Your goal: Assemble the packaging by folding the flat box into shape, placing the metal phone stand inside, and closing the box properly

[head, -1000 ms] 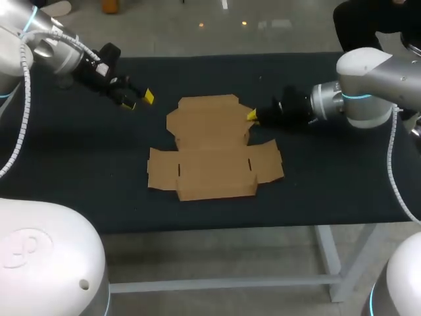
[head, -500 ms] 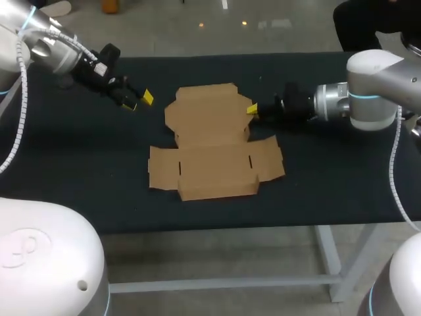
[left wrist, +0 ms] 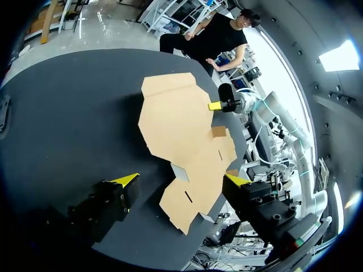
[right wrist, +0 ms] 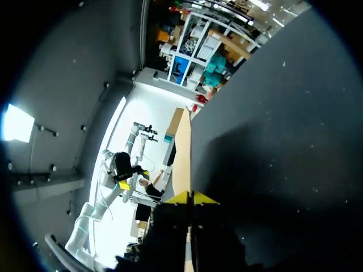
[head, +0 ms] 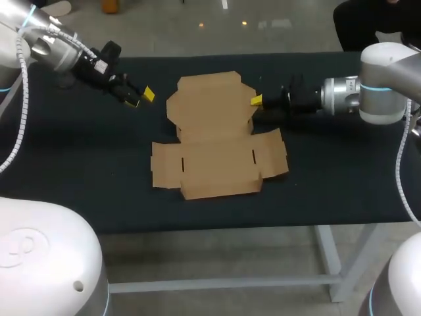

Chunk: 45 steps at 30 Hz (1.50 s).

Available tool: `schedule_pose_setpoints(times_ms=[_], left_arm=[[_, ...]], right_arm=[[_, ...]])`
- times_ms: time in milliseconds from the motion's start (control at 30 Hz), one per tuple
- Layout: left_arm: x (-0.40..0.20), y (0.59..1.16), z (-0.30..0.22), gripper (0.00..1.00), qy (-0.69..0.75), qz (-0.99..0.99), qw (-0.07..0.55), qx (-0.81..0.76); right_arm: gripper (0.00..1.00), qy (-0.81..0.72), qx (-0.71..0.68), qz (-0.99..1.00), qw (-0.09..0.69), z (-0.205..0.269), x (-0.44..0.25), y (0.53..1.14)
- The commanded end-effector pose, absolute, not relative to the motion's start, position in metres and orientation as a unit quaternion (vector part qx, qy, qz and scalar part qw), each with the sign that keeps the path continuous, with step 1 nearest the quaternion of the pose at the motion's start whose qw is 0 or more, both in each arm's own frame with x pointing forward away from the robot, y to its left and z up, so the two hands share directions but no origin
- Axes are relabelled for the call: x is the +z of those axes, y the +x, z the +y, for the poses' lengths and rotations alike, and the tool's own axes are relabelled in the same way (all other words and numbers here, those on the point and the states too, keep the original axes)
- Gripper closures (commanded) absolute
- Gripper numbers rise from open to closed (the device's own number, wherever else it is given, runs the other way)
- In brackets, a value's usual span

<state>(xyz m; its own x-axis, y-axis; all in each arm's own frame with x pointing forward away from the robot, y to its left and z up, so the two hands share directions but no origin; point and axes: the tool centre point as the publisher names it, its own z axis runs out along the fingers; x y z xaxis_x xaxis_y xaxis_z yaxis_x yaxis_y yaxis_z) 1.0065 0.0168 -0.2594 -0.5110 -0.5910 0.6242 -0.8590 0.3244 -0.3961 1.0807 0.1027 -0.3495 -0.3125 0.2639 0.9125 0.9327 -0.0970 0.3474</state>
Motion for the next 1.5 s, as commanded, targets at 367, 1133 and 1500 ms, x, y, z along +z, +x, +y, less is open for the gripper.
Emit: schedule_pose_setpoints(times_ms=[367, 1133, 1500], left_arm=[[-0.264, 1.008, 0.020, 0.00, 0.456, -0.790, 0.191, 0.362], [-0.273, 1.040, 0.013, 0.00, 0.365, -0.802, 0.107, 0.461], [-0.277, 1.054, 0.002, 0.00, 0.308, -0.803, 0.099, 0.501]], right_arm=[[1.00, -0.491, -0.551, -0.596, 0.315, 0.097, -0.351, 1.084], [1.00, -0.427, -0.615, -0.618, 0.243, 0.102, -0.313, 1.073], [1.00, -0.403, -0.639, -0.615, 0.227, 0.102, -0.306, 1.076]])
